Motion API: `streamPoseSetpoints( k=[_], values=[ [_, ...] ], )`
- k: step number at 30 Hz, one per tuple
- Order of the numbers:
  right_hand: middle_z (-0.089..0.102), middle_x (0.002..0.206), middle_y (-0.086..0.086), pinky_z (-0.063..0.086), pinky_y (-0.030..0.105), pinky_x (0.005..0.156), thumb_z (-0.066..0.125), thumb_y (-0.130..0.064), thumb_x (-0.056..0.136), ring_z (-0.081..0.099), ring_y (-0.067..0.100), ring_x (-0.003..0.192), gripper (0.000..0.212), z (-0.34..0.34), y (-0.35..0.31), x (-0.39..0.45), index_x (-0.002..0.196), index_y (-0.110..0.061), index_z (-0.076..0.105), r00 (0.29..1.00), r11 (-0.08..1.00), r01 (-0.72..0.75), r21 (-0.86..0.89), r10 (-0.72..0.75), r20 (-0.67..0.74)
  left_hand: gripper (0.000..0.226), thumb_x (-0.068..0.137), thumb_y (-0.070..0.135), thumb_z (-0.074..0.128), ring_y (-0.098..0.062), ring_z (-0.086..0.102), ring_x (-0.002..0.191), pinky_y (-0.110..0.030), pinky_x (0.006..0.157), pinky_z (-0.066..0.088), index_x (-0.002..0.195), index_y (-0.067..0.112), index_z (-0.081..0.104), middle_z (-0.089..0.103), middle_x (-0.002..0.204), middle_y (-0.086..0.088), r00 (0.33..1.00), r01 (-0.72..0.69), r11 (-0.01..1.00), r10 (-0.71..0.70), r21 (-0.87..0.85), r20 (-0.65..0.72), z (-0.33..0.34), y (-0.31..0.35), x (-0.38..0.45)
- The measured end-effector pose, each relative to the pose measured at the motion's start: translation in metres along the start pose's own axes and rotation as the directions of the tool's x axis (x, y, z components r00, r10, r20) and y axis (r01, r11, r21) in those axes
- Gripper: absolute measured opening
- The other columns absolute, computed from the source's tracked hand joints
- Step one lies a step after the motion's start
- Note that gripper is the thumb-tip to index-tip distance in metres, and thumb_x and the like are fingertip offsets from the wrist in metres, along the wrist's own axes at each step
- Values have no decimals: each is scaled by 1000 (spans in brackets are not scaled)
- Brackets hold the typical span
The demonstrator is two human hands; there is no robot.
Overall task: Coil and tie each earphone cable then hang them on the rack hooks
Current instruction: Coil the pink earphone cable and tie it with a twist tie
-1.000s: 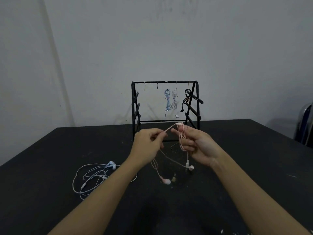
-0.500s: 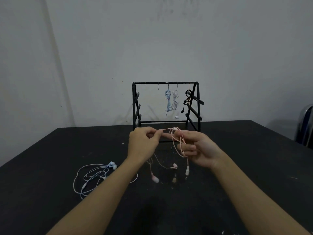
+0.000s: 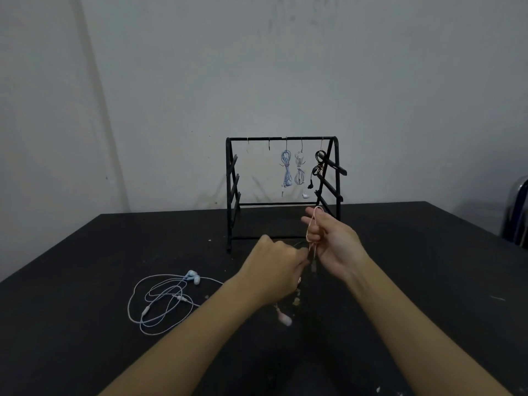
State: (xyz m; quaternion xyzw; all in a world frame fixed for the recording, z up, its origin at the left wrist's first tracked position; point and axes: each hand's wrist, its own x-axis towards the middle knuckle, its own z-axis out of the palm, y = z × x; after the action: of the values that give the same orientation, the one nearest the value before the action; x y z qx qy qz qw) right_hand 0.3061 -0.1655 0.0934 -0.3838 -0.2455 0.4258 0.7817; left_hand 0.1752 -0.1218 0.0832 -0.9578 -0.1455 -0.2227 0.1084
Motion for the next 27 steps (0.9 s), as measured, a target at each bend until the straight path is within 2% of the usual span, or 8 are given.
streamPoseSetpoints(
  k=[5,9,12,16,18,21,24,27],
  values=[
    [63,61,3,42,21,56,49,-21,96,51,12,63,32,-5,-4,-2,121,0,53,996,970,36,-242,-54,-71,30,99,29,32,-21,56,73,-37,86,39,95,16,59,66,84,-1,987,-106,989,92,102,128,-21,-2,0],
    [67,64,6,47,22,58,44,-26,98,60,11,63,33,-9,-4,-7,122,-5,54,996,800,54,-597,-89,-29,26,97,32,38,-16,50,66,-34,84,38,87,22,60,66,78,2,971,-176,983,164,56,173,-34,-11,-6],
    [67,72,7,51,17,55,43,-26,99,65,9,60,33,-11,-4,-15,112,-1,60,990,613,113,-782,-6,138,28,91,36,43,-16,60,66,-34,78,43,83,25,67,68,71,4,982,-178,984,179,-13,53,-40,-24,-4],
    [63,59,2,43,13,54,41,-31,98,57,2,51,33,-6,-11,-28,99,-12,67,913,433,242,-868,202,356,18,87,38,57,-6,62,72,-31,77,47,93,28,72,71,79,9,999,47,972,-41,-230,34,-36,-39,-2],
    [57,52,-3,39,15,52,42,-28,98,51,2,46,32,-6,-16,-28,97,-8,68,879,459,240,-855,272,392,14,86,33,63,-4,64,76,-27,76,51,91,22,71,71,81,8,980,196,873,-165,-446,108,-34,-42,-4],
    [55,60,8,32,24,54,46,-29,96,42,8,46,33,-9,-20,-26,79,-9,67,821,614,170,-771,344,455,9,82,21,68,-5,67,73,-18,70,53,88,16,70,71,78,3,940,327,587,-283,-741,190,-32,-44,-12],
    [53,57,4,33,24,53,52,-32,88,37,8,43,31,-13,-23,-24,73,-6,60,811,739,94,-667,332,481,19,74,19,73,-9,67,76,-22,74,53,93,15,69,71,78,1,915,345,349,-331,-872,229,-27,-44,-18],
    [40,45,-1,32,22,50,49,-27,92,34,10,43,29,-12,-23,-22,73,-6,58,865,698,153,-699,247,437,40,73,10,74,-20,68,88,-32,85,52,109,21,61,69,99,-2,898,369,225,-338,-902,283,-18,-44,-22]
  ],
)
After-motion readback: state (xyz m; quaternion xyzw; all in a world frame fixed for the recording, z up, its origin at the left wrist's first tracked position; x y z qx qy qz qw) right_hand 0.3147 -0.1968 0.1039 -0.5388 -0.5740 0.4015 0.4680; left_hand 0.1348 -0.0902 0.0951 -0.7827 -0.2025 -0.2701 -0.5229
